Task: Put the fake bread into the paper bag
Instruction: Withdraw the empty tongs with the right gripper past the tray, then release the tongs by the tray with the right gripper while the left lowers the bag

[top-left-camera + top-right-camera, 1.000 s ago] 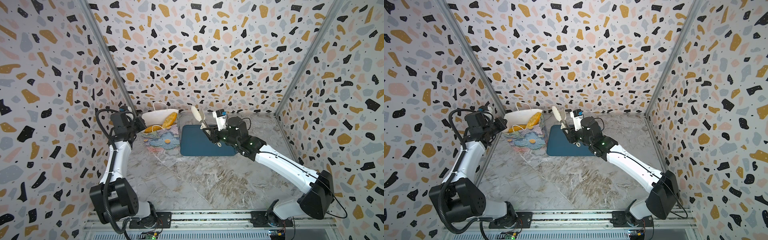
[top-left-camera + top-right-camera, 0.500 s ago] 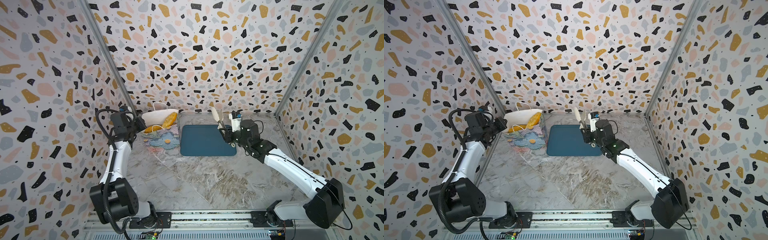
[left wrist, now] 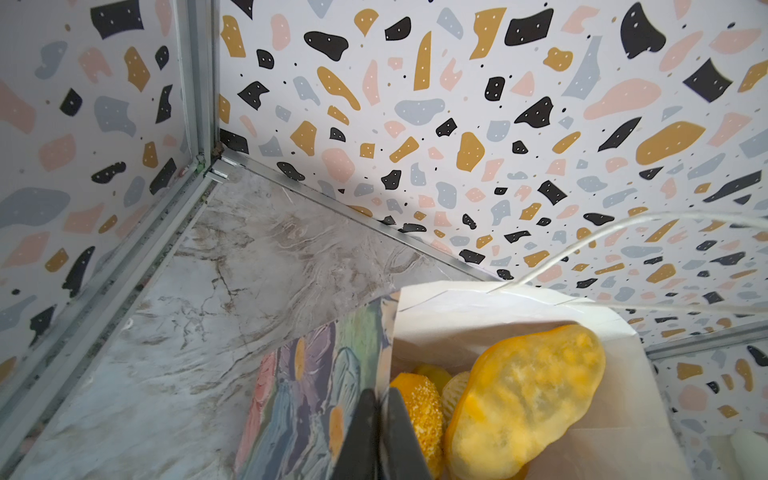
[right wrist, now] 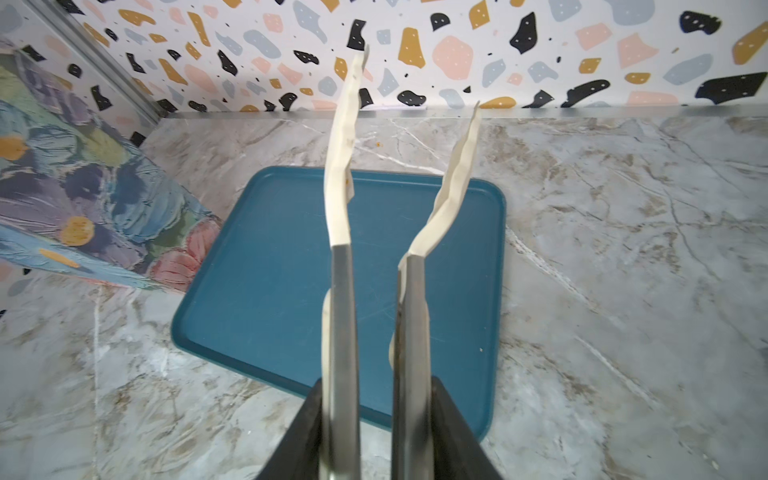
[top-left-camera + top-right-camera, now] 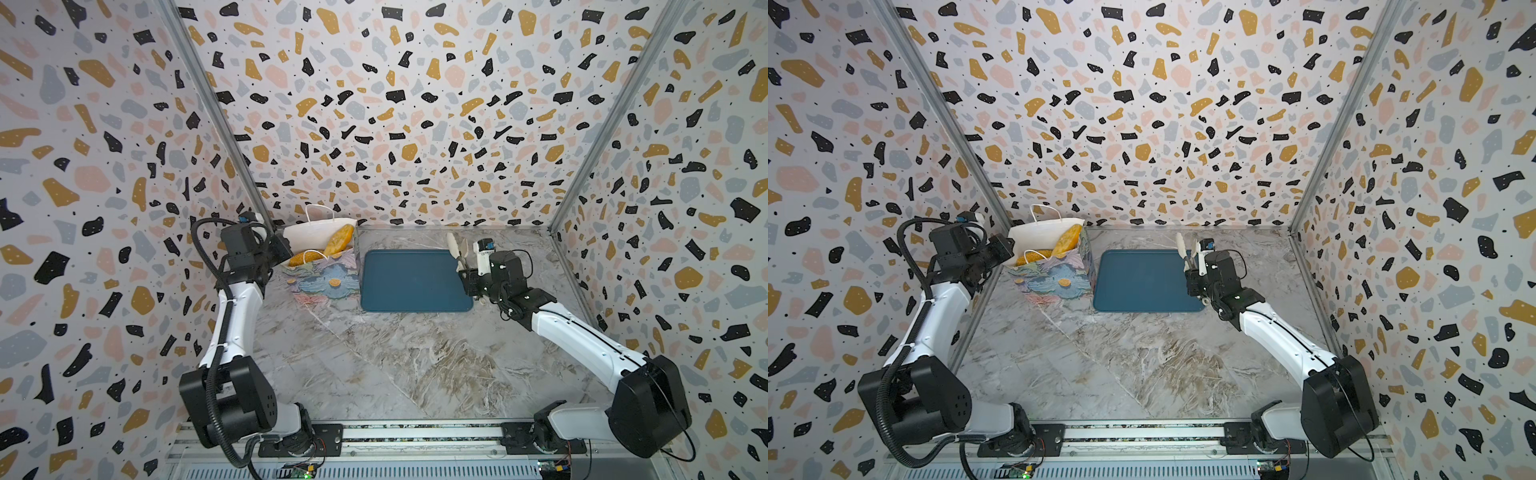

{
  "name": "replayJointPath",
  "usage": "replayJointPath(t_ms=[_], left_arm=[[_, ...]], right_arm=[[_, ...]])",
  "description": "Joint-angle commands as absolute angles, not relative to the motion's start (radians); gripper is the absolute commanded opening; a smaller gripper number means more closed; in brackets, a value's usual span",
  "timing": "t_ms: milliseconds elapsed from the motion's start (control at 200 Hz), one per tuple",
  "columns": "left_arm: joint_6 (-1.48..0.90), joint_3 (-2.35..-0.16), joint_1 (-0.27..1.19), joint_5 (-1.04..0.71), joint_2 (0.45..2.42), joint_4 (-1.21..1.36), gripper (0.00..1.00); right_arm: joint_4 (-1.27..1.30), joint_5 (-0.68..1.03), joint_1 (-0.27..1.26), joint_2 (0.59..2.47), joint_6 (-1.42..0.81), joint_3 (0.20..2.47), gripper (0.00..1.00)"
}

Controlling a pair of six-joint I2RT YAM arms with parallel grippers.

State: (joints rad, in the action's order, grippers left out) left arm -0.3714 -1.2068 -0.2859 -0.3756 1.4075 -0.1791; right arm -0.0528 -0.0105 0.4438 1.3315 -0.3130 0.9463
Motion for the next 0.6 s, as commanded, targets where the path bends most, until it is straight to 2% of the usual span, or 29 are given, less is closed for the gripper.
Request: replayJointPath(t_ms=[0,220,335,501,596], left_arm=[[-0.378,-1.207,-0.285,-0.367,1.395,-0.141,0.23],[-0.376,-1.208,-0.287,-0.332,1.384,-0.149,0.44],[-0.381,-1.213,-0.287,-0.325,1.376,-0.153,0.63],[-0.391,-1.219,-0.310,-0.347,1.368,-0.155,0.77],[-0.394,-1.215,-0.322,-0.327,1.355,-0.156,0.89]], right_arm=[[-0.007,-0.049,0.405,1.293,-0.273,0.935,0.38],[0.020,-0.038,0.313,1.325,-0.249,0.883,0.38],[0.032,-0.050,0.277,1.349,-0.231,0.869,0.38],[0.021,-0.049,0.239,1.418,-0.207,0.882,0.39],[0.005,-0.056,0.232,1.469,-0.187,0.906,0.38]])
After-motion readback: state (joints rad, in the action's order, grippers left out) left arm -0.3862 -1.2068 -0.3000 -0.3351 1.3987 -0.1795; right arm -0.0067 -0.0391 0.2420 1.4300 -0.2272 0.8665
